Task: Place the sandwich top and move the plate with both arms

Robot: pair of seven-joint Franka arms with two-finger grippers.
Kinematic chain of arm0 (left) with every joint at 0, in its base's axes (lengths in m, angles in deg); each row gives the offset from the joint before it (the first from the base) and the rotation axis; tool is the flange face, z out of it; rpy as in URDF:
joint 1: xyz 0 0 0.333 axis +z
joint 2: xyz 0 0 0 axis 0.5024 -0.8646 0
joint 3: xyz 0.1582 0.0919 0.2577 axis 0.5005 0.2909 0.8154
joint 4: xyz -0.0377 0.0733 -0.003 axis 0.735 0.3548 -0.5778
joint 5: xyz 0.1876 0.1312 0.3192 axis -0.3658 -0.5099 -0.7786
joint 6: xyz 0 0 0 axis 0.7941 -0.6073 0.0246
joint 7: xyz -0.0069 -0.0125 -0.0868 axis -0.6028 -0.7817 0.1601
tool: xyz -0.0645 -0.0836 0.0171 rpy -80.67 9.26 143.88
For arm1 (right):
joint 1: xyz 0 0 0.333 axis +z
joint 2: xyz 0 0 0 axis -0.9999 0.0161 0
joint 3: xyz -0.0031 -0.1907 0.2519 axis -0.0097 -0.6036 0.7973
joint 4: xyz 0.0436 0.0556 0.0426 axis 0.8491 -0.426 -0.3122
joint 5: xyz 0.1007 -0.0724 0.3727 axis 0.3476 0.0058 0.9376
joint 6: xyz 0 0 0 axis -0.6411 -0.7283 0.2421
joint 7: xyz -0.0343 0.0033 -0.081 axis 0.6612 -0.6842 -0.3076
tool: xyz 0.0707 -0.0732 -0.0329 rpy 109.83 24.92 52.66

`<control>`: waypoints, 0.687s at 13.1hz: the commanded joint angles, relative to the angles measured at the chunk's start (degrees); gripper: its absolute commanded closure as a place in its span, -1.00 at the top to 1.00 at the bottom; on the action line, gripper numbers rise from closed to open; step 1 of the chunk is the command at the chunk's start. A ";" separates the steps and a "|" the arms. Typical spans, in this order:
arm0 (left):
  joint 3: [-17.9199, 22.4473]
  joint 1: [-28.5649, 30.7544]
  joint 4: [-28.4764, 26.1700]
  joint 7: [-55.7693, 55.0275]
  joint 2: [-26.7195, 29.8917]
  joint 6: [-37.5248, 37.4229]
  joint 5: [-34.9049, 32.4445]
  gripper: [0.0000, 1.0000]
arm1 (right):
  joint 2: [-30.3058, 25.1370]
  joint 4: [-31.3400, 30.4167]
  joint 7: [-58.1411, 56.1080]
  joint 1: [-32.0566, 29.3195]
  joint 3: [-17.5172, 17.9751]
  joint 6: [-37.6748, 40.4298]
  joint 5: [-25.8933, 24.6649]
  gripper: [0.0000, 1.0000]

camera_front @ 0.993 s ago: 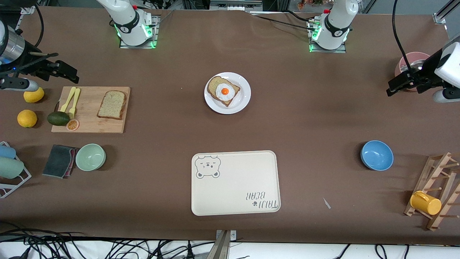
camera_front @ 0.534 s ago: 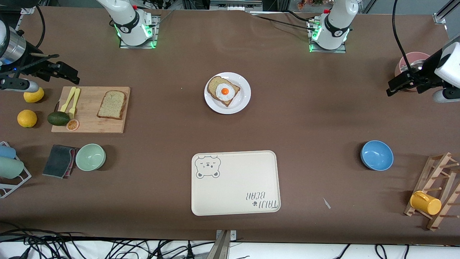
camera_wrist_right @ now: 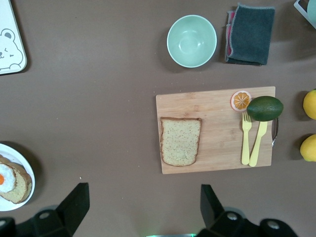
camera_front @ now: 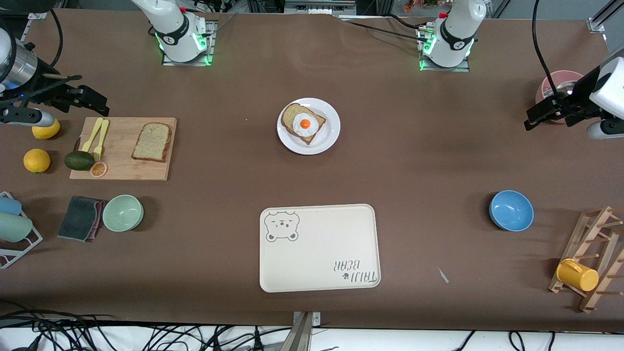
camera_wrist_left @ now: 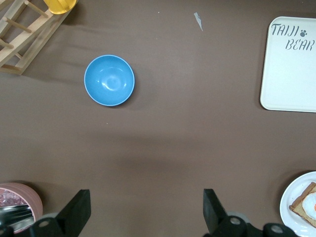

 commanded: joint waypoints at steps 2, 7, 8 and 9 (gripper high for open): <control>0.07 0.28 1.48 -0.25 -0.46 -1.28 1.68 1.00 | -1.42 -2.25 -0.75 -0.04 0.34 -0.84 -0.14 0.91; -0.11 0.19 1.48 -0.25 -0.37 -1.36 1.68 1.00 | -2.04 -6.02 -0.93 -0.04 0.60 -4.16 -0.06 0.91; -0.11 0.19 1.48 -0.25 -0.37 -1.36 1.68 1.00 | -2.04 -6.81 -0.93 -0.04 0.87 -4.78 -0.06 0.91; -0.11 0.19 1.48 -0.25 -0.37 -1.36 1.68 1.00 | -2.04 -7.52 -0.93 -0.04 1.39 -4.88 -0.06 0.91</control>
